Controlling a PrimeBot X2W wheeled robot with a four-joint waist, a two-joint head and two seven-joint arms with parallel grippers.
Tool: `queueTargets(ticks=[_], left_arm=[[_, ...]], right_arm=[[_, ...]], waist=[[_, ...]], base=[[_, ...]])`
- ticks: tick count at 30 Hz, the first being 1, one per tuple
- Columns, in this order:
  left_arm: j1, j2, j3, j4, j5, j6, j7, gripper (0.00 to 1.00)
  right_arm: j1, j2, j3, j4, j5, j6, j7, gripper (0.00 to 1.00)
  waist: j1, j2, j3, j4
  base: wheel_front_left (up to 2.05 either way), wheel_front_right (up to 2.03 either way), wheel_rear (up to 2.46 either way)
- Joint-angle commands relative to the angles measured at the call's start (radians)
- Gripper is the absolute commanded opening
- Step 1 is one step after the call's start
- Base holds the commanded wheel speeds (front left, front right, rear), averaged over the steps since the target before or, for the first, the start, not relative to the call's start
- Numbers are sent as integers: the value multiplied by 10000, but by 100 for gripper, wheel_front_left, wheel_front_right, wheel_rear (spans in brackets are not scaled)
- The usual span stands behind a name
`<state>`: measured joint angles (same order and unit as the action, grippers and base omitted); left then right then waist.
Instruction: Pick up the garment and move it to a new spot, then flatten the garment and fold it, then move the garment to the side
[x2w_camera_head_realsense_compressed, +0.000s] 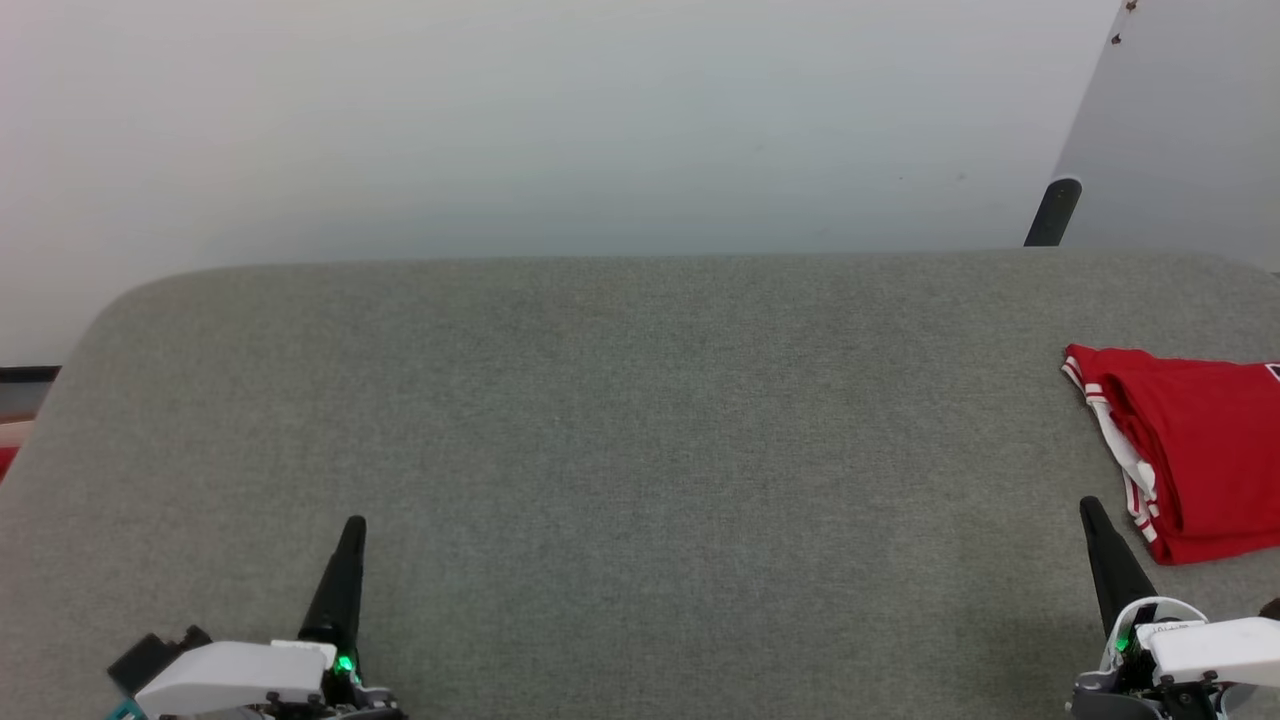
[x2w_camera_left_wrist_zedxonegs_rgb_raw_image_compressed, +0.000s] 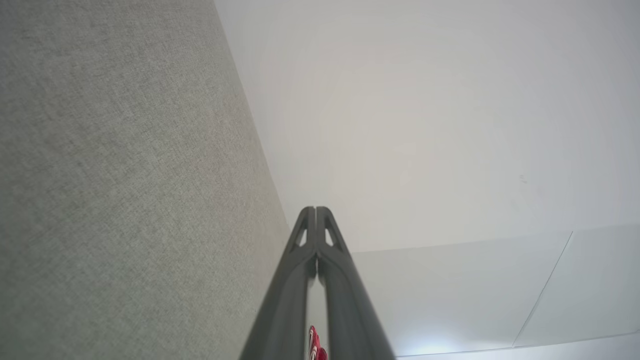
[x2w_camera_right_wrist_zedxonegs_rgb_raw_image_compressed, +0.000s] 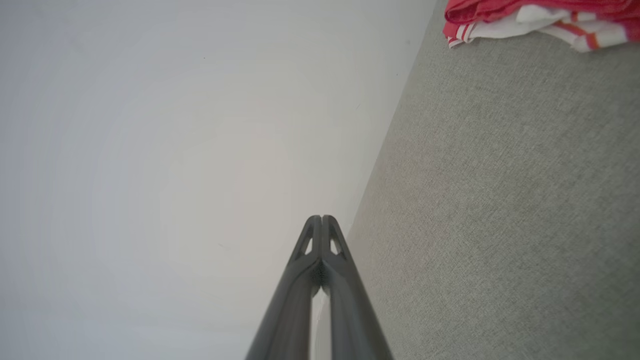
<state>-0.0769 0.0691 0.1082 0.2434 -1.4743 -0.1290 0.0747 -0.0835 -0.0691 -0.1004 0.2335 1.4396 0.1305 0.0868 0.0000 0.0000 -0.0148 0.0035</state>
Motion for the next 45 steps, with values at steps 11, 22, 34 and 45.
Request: queueTargets(ticks=[11,22,34,45], left_arm=[[-254,-116,61,5,-780,-29,229,0],[-360,-202,74,25,-1359,-31,410,0],[-378,-203,76,27,-1398,-32,425,0],[-376,-201,72,26,-1399,-32,424,0]], right_arm=[[-235,116,-108,57,990,4,170,0],[-326,210,-152,117,1679,4,287,0],[-272,215,-149,121,1749,4,292,0],[-272,215,-146,121,1750,4,291,0]], waist=[[0,0,89,-18],[0,0,167,-33],[0,0,179,-35],[0,0,179,-35]], base=[[0,0,0],[0,0,0],[0,0,0],[0,0,0]])
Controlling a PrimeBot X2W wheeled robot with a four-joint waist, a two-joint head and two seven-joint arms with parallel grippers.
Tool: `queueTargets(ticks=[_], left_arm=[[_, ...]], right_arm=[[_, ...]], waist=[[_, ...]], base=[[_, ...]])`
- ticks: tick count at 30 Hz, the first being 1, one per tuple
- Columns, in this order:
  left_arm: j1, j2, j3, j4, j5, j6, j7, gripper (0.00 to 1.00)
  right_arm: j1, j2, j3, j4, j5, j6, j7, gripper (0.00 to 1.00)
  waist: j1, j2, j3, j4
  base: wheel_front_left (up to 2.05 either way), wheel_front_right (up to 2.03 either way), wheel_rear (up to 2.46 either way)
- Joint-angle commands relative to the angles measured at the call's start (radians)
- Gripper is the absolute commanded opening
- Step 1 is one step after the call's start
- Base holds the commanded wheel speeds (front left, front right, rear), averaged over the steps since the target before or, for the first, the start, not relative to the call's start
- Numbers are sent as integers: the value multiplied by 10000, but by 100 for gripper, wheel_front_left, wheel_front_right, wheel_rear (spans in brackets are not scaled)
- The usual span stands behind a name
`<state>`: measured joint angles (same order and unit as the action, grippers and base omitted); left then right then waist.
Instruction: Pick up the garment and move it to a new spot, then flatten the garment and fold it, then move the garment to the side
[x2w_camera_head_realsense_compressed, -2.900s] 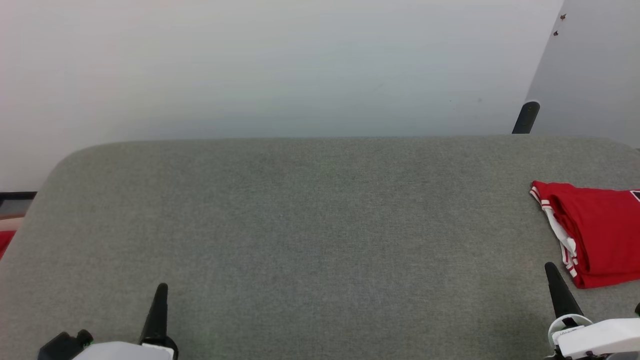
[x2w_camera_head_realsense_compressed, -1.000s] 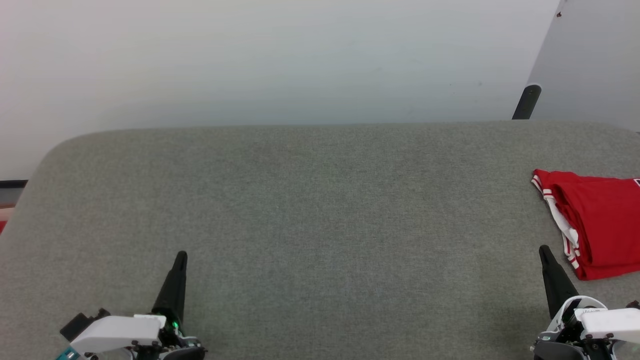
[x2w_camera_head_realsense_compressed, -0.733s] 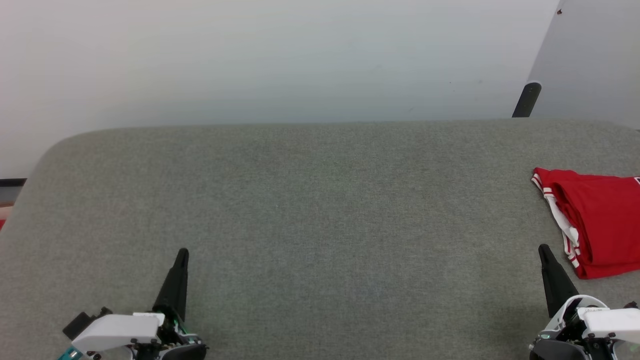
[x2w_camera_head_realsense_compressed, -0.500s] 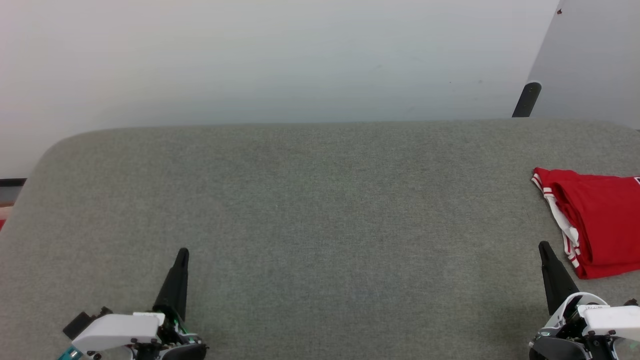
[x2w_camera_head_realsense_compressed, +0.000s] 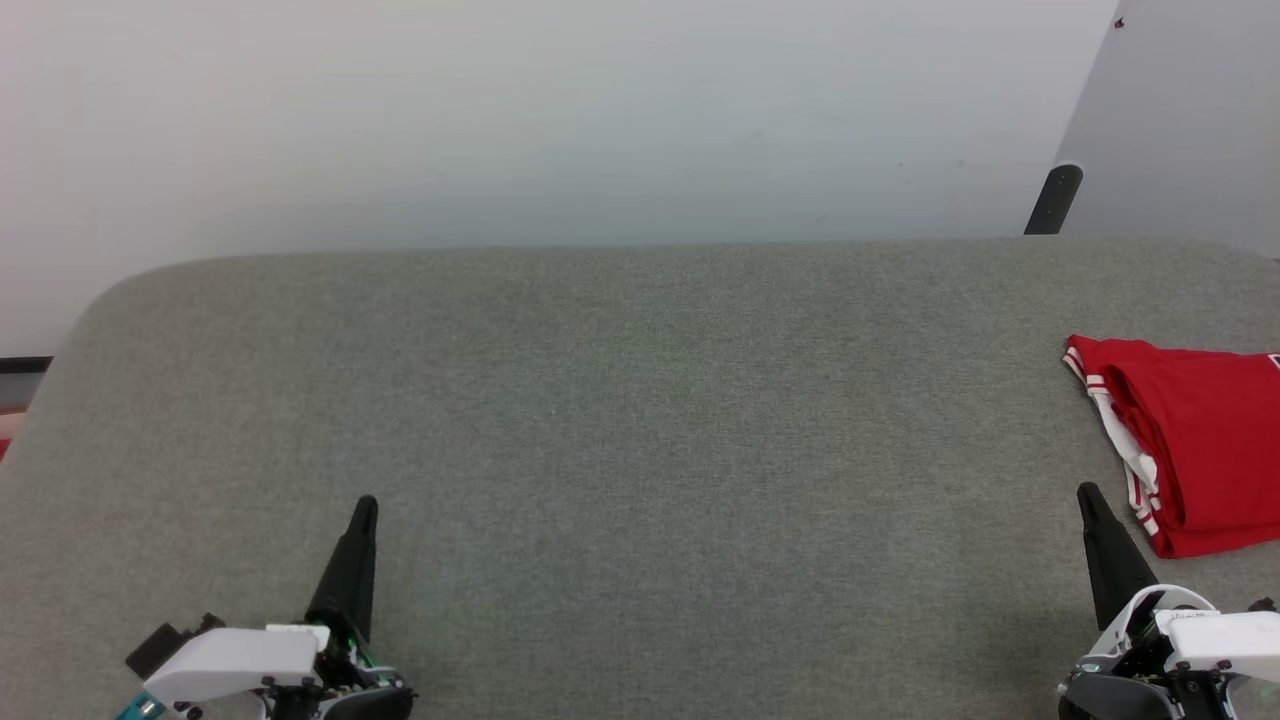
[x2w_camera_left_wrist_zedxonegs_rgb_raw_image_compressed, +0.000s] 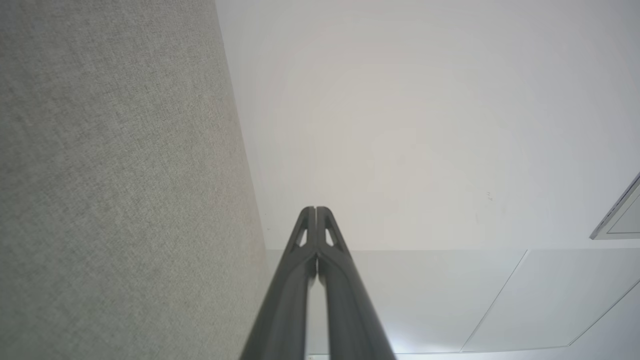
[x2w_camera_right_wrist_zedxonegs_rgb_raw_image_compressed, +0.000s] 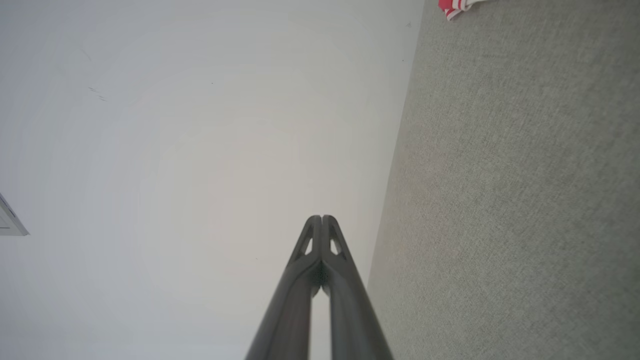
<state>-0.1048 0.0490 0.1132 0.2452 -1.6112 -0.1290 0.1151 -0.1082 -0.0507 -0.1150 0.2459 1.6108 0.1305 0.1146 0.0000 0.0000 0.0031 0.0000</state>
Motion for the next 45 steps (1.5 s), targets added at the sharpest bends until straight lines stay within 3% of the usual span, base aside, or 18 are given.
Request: queueTargets(ticks=[1,45], left_arm=[[-97,0,22,8,-30,-32,19,0],[-96,0,23,6,-33,-32,16,0]], right_arm=[[-25,31,0,-4,38,4,13,0],[-24,28,1,-4,40,4,10,0]], waist=[[0,0,0,0],[0,0,0,0]], base=[[0,0,0],[0,0,0]])
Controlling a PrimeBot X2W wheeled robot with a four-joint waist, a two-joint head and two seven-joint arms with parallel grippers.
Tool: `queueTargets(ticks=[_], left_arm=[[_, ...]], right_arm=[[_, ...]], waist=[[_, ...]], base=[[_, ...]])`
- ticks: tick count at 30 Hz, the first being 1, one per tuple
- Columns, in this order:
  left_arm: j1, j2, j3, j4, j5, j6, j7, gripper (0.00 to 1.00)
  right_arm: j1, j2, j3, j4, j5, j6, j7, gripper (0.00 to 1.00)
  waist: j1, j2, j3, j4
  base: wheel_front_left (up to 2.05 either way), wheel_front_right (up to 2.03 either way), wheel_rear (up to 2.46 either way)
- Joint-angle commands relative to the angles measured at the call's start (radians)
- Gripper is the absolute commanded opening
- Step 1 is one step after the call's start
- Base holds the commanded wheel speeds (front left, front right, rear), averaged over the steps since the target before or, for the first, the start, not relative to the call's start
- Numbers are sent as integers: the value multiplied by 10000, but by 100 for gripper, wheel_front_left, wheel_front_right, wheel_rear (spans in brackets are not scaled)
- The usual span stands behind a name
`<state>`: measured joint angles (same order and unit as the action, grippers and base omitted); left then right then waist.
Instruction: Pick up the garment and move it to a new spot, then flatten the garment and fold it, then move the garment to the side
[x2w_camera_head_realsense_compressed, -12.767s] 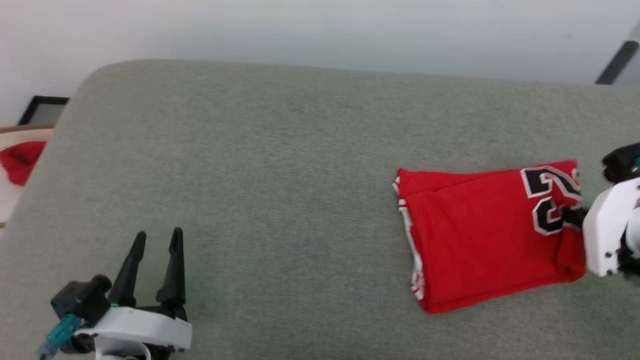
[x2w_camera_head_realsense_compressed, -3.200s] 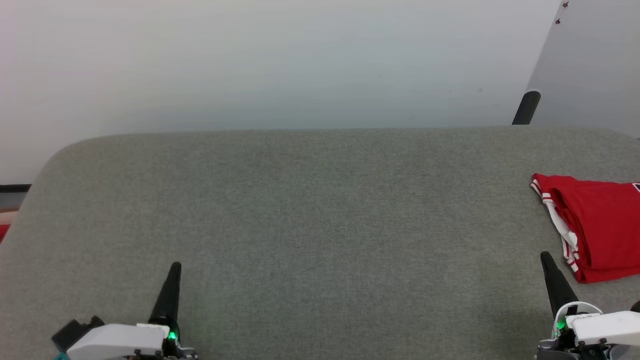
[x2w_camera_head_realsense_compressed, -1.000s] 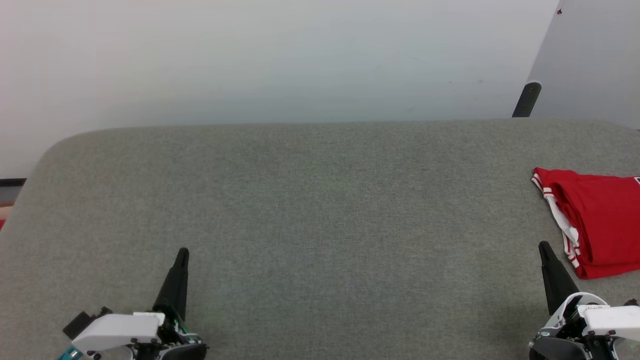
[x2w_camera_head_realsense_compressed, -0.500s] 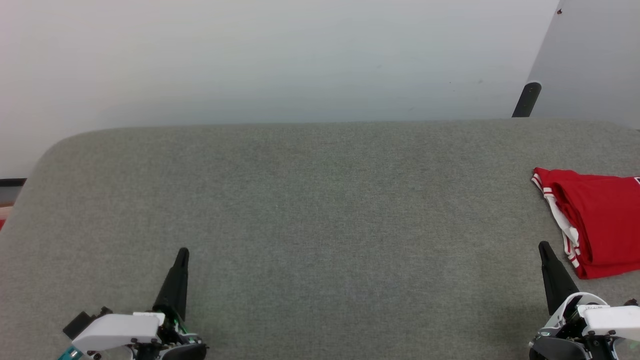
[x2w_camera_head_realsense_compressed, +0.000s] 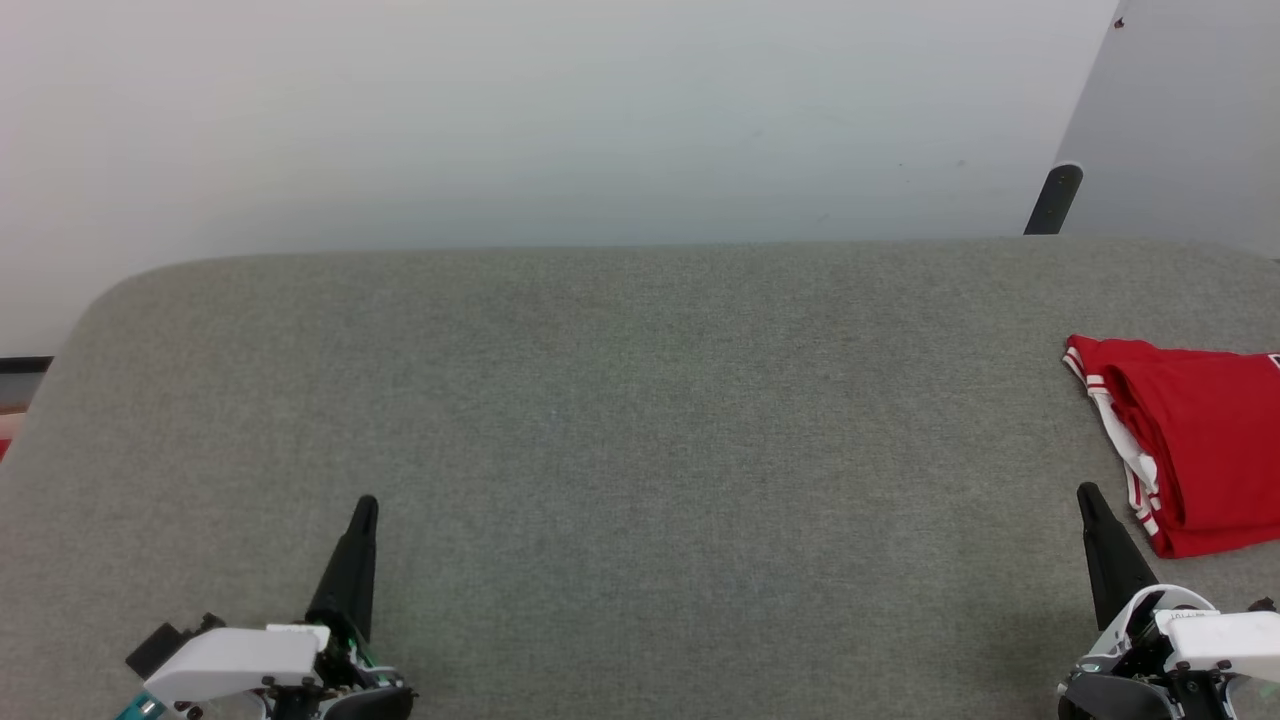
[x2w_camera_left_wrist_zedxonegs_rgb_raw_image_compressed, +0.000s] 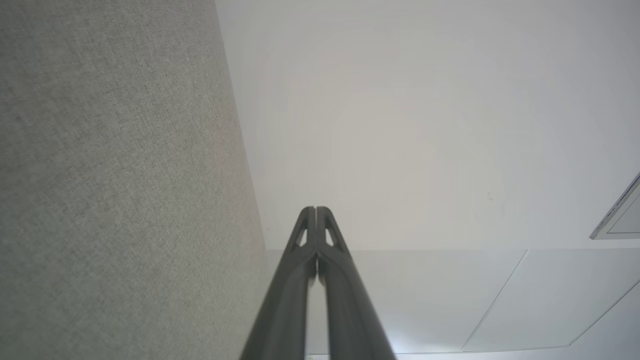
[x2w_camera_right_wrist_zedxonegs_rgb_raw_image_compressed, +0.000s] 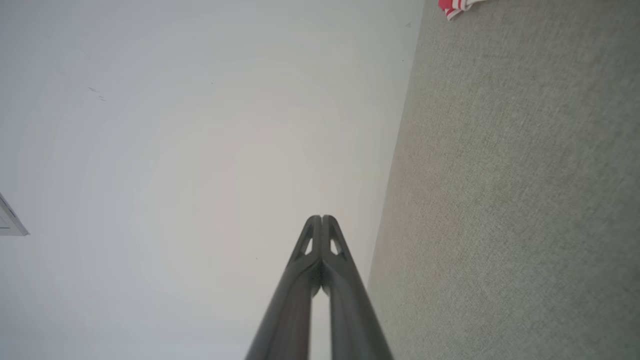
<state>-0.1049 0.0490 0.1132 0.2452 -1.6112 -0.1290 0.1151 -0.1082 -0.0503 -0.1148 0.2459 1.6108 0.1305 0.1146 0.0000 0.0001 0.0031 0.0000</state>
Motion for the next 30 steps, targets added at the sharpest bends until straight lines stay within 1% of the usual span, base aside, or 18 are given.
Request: queueTargets(ticks=[1,30], left_arm=[[-95,0,20,5,-33,-32,16,0],[-94,2,17,4,-34,-32,15,0]], right_arm=[[-24,24,-1,-4,40,4,10,0],[-24,24,1,-5,41,4,9,0]], waist=[[0,-1,0,0],[0,-1,0,0]], base=[[0,0,0],[0,0,0]])
